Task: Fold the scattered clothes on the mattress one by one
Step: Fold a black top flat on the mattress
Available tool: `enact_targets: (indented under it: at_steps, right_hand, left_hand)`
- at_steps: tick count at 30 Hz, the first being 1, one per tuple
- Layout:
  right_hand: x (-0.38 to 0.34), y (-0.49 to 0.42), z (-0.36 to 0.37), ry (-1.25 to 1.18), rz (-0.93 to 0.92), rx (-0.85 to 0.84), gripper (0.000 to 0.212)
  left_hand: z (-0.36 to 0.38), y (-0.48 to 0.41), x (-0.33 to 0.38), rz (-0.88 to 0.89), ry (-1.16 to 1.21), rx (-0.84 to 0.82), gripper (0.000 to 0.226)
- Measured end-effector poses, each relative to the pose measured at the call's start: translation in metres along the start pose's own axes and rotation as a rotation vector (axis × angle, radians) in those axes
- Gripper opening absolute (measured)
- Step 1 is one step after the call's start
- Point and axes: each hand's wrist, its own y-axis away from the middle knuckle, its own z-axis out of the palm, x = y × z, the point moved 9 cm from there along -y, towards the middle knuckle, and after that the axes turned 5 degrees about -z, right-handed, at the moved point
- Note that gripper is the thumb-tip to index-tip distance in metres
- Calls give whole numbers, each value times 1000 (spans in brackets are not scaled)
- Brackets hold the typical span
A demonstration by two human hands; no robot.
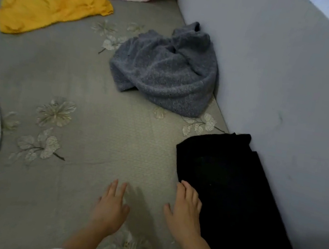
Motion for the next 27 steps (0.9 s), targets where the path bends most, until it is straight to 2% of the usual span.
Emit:
enact_targets:
  at_steps: [5,11,15,18,22,24,27]
  right_hand:
    - [-22,-76,12,159,-208,-56,62]
    - [-28,-191,-11,326,-271,52,62]
    - [-25,-261,-24,458,-256,122,65]
    - [-24,-307,-41,468,-224,218,80]
    - [-6,-347,-61,352,15,295,98]
    - [5,-358,-62,350,131,249,86]
    - [-5,-369,-61,334,118,247,38]
  left_hand:
    - [-38,-74,-49,-68,107,155,60]
    - [-54,-155,-71,-94,139,354,64]
    - [-51,-164,-72,-62,131,541,72]
    - [-51,-162,-73,-62,114,611,70]
    - [-53,-164,-74,-77,112,628,67]
    - [-51,-165,-74,-80,107,621,66]
    - [-51,-166,-75,-77,103,626,65]
